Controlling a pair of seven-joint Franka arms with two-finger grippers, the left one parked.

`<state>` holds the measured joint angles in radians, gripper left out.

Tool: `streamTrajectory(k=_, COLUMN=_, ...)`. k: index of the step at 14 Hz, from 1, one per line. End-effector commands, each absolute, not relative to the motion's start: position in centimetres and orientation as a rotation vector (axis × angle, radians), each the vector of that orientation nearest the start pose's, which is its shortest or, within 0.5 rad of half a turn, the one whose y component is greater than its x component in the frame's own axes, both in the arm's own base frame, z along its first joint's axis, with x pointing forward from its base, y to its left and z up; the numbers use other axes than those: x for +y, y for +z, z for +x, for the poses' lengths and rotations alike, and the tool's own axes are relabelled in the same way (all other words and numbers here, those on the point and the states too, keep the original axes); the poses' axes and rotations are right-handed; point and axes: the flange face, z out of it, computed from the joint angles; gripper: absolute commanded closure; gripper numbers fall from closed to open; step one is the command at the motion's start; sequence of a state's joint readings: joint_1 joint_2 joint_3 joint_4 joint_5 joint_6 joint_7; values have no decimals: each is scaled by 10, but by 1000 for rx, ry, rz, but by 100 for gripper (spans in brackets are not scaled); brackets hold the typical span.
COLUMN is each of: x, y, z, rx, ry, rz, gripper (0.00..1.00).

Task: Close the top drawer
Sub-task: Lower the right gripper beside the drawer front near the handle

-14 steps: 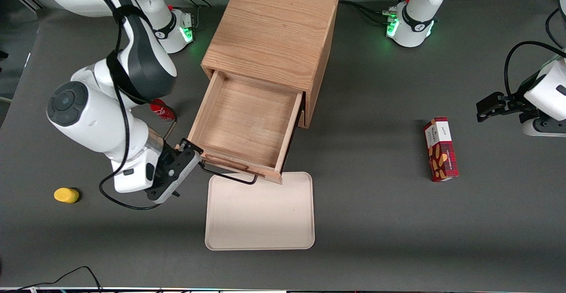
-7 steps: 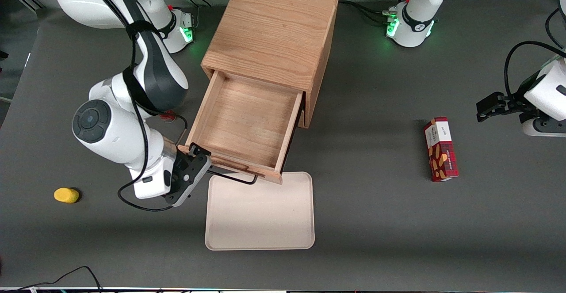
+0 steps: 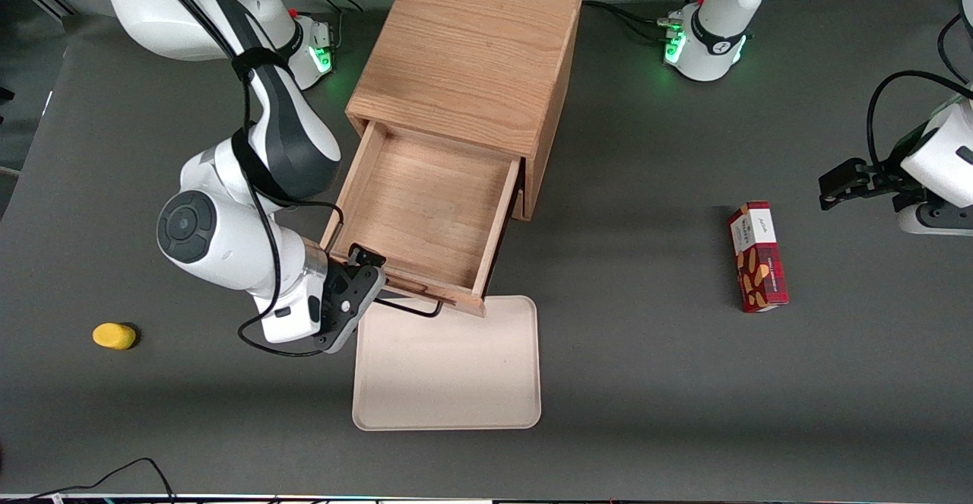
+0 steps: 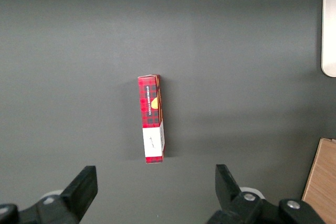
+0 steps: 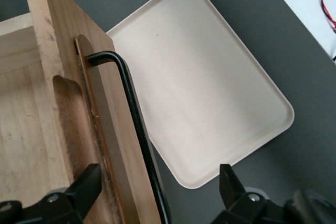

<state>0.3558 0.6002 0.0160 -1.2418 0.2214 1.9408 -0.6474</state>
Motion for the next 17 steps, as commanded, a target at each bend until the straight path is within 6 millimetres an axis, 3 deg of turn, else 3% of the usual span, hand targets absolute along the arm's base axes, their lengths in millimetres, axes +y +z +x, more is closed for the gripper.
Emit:
streamTrajectory(k=1, x=279, y=424, z=685, rx=-1334, ry=-184, rz=-2568, gripper=0)
streamTrajectory(k=9, x=274, y=425, z=688, rx=-1316, ry=-134, rz=-2534, gripper=0)
streamTrajectory(k=14, x=262, y=449, z=691, rx=-1328, ry=-157, rz=-2529, gripper=0)
streamTrajectory(k=17, x=257, y=443, z=695, rx=-1307, ry=-159, rz=-2504, gripper=0)
